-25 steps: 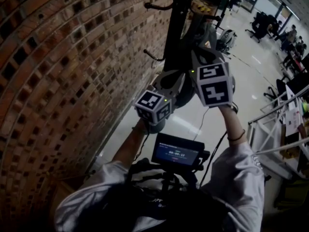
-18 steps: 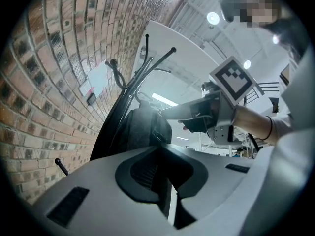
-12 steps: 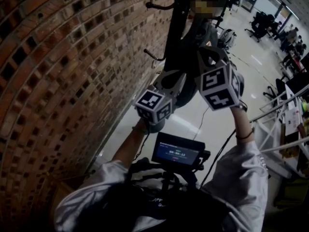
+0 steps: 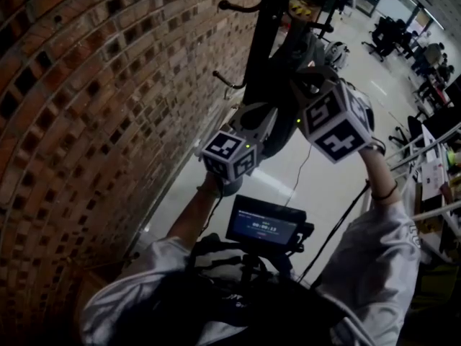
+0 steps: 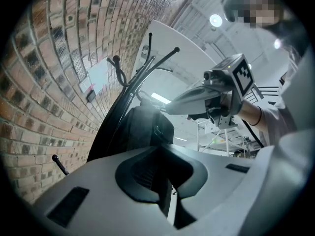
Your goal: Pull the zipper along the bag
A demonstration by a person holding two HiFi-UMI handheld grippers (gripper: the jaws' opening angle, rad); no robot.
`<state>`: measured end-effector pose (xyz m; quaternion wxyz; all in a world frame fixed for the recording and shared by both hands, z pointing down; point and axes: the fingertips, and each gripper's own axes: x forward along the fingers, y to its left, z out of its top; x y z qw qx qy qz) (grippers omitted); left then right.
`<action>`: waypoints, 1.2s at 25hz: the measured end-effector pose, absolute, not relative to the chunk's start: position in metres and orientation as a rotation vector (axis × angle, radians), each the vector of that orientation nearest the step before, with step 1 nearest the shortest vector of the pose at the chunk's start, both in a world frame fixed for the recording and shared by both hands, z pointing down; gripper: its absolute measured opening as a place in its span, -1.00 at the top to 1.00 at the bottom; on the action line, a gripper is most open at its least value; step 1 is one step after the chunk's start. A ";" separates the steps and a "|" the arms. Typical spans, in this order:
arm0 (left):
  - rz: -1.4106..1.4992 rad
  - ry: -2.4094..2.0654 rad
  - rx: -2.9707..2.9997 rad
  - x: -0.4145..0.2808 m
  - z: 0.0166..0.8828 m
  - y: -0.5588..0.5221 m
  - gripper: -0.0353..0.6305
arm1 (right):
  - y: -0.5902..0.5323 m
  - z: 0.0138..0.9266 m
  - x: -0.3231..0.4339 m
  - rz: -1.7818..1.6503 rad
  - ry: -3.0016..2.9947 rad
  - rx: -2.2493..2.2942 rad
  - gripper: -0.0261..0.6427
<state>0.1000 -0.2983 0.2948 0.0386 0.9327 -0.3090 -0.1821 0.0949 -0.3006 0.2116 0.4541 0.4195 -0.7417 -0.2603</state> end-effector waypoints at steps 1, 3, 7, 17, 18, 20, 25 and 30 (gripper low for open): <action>-0.557 -0.947 2.860 0.100 0.295 -0.299 0.83 | -0.300 0.214 0.094 -0.644 -1.826 1.030 0.89; -0.556 -0.950 2.863 0.101 0.295 -0.299 0.83 | -0.297 0.220 0.092 -0.642 -1.815 1.013 0.88; -0.554 -0.965 2.859 0.100 0.297 -0.300 0.84 | -0.292 0.230 0.087 -0.642 -1.810 0.981 0.87; -0.547 -0.964 2.874 0.099 0.296 -0.301 0.84 | -0.283 0.244 0.079 -0.680 -1.761 0.947 0.85; -0.547 -0.963 2.874 0.099 0.297 -0.301 0.84 | -0.282 0.247 0.078 -0.683 -1.758 0.941 0.85; -0.543 -0.962 2.875 0.099 0.297 -0.301 0.84 | -0.281 0.252 0.077 -0.689 -1.748 0.931 0.84; -0.526 -0.958 2.873 0.100 0.299 -0.301 0.84 | -0.277 0.262 0.076 -0.691 -1.735 0.917 0.84; -0.529 -0.960 2.876 0.100 0.299 -0.302 0.84 | -0.276 0.270 0.076 -0.702 -1.720 0.910 0.83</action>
